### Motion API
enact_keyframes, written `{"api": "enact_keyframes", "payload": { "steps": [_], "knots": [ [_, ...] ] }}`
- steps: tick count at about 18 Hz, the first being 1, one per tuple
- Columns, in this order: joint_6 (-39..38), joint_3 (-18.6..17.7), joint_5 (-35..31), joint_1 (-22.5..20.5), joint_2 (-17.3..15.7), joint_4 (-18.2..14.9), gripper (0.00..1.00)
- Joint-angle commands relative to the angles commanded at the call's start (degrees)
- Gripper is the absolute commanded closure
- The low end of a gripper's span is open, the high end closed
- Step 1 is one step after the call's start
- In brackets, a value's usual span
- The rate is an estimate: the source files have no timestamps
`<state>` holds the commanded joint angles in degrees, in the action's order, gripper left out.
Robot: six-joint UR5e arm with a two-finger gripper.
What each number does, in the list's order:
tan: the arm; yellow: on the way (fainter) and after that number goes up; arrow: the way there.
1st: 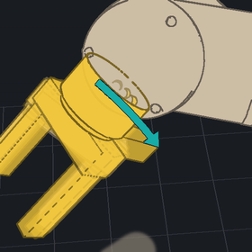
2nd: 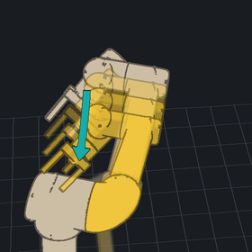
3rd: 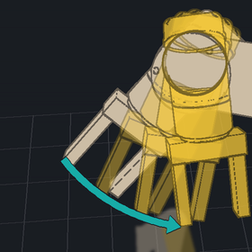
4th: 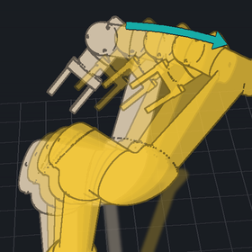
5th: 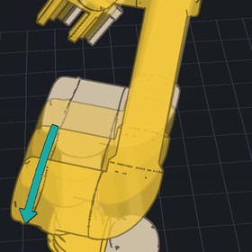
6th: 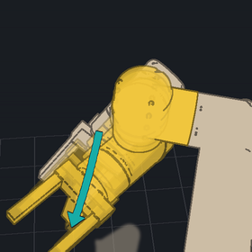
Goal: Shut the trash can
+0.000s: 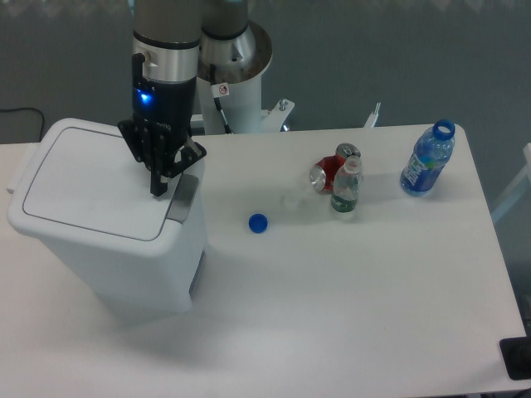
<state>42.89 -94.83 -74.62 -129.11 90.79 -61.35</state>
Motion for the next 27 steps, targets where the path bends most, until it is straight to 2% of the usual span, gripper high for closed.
{"api": "enact_keyframes", "payload": {
  "steps": [5,7,8,9,10,11,15,20,23,27],
  "knots": [
    [0.09,0.26,0.17,-0.17,-0.09,0.09,0.94],
    [0.53,1.75,0.44,-0.79,-0.44,0.0,0.79],
    [0.44,2.8,0.53,-1.31,-0.7,-0.09,0.68],
    [0.18,4.2,0.88,-1.84,-1.05,-0.09,0.46],
    [0.09,5.26,1.49,-2.8,-1.14,-0.09,0.15],
    [0.0,5.62,1.76,-4.12,-1.14,-0.09,0.0],
    [1.4,4.75,1.15,-10.53,-0.62,0.26,0.0],
    [13.42,3.52,-0.96,-21.78,2.54,0.09,0.0],
    [21.07,3.43,-6.13,-24.78,4.91,-0.09,0.0],
    [28.81,4.3,-12.64,-25.58,10.62,-1.75,0.0]
  ]
}}
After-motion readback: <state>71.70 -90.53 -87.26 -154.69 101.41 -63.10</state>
